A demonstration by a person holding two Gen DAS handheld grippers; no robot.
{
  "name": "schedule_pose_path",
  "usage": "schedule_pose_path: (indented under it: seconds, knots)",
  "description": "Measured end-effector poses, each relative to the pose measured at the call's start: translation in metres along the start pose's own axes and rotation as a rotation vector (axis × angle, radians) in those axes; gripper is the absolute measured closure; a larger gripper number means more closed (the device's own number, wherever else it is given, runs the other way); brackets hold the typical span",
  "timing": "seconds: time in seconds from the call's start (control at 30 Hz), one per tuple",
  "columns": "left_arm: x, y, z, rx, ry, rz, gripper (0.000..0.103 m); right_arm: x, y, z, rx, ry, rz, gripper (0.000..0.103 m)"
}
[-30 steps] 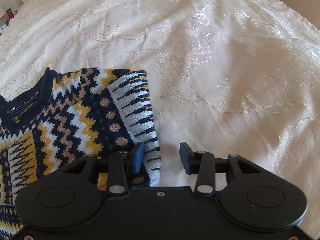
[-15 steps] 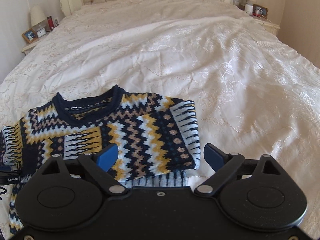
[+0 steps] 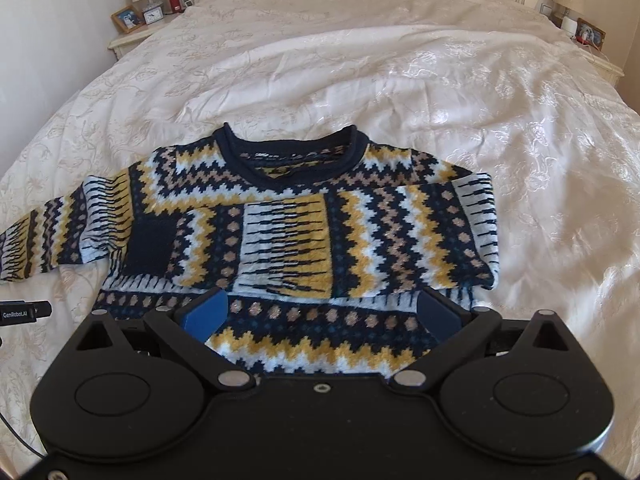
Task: Fold small clothes
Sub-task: 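Move the left gripper to the other sleeve's navy cuff and grasp it, then lift the cuff with the left gripper and fold the sleeve across the body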
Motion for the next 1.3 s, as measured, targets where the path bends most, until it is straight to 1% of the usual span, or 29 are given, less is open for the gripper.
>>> schedule_pose_path:
  seconds: [0.03,0.17,0.23,0.3,0.33,0.4,0.57,0.77,1.0,1.1,1.13,1.17,1.2,1.23,1.3]
  knots:
    - [0.0,-0.003,0.013,0.027,0.005,0.0,0.057,0.001,-0.001,0.005,0.002,0.004,-0.001,0.003]
    - [-0.002,0.002,0.067,0.135,0.039,-0.002,0.056,0.005,-0.003,0.023,0.017,0.022,-0.023,0.003]
    - [-0.005,0.007,0.093,0.175,0.055,-0.007,0.056,0.006,-0.004,0.031,0.001,0.028,-0.035,0.003]
    - [-0.007,0.013,0.116,0.198,0.081,-0.015,0.056,0.006,-0.003,0.038,-0.007,0.014,-0.049,0.003]
    - [-0.009,0.016,0.126,0.208,0.091,-0.021,0.056,0.006,-0.003,0.042,-0.005,0.008,-0.054,0.004]
    - [-0.012,0.021,0.147,0.238,0.109,-0.032,0.056,0.006,-0.002,0.049,0.003,0.005,-0.053,0.008]
    - [-0.028,0.029,0.189,0.335,0.115,-0.038,0.056,0.005,0.0,0.067,-0.012,0.032,-0.045,0.008]
    - [-0.055,0.038,0.212,0.413,0.09,-0.023,0.056,0.0,0.002,0.083,-0.015,0.033,-0.023,0.008]
    - [-0.074,0.053,0.22,0.425,0.066,-0.045,0.055,-0.004,0.0,0.093,-0.015,0.039,0.003,0.009]
    - [-0.077,0.058,0.222,0.442,0.03,-0.071,0.057,-0.006,-0.002,0.095,-0.015,0.044,0.015,0.009]
    - [-0.077,0.058,0.223,0.455,0.012,-0.086,0.064,-0.007,-0.003,0.095,-0.013,0.046,0.019,0.009]
    - [-0.076,0.058,0.225,0.474,-0.005,-0.096,0.084,-0.008,-0.003,0.096,-0.012,0.048,0.022,0.009]
    - [-0.075,0.058,0.226,0.494,-0.013,-0.096,0.093,-0.009,-0.003,0.096,-0.01,0.051,0.025,0.009]
    - [-0.074,0.058,0.229,0.517,-0.016,-0.087,0.097,-0.01,-0.004,0.097,-0.009,0.053,0.028,0.009]
    - [-0.067,0.059,0.23,0.541,-0.018,-0.096,0.097,-0.012,-0.004,0.097,-0.008,0.06,0.036,0.011]
Point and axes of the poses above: each gripper's, at about its wrist camera, not at the fingertips, and x roughly against the way its jaws point, z to its left, y to its top, the point moved 6 cm from there along -x, roughly the way its jaws point, and after that the axes turned 1 degree about y, right-handed, at the moved point
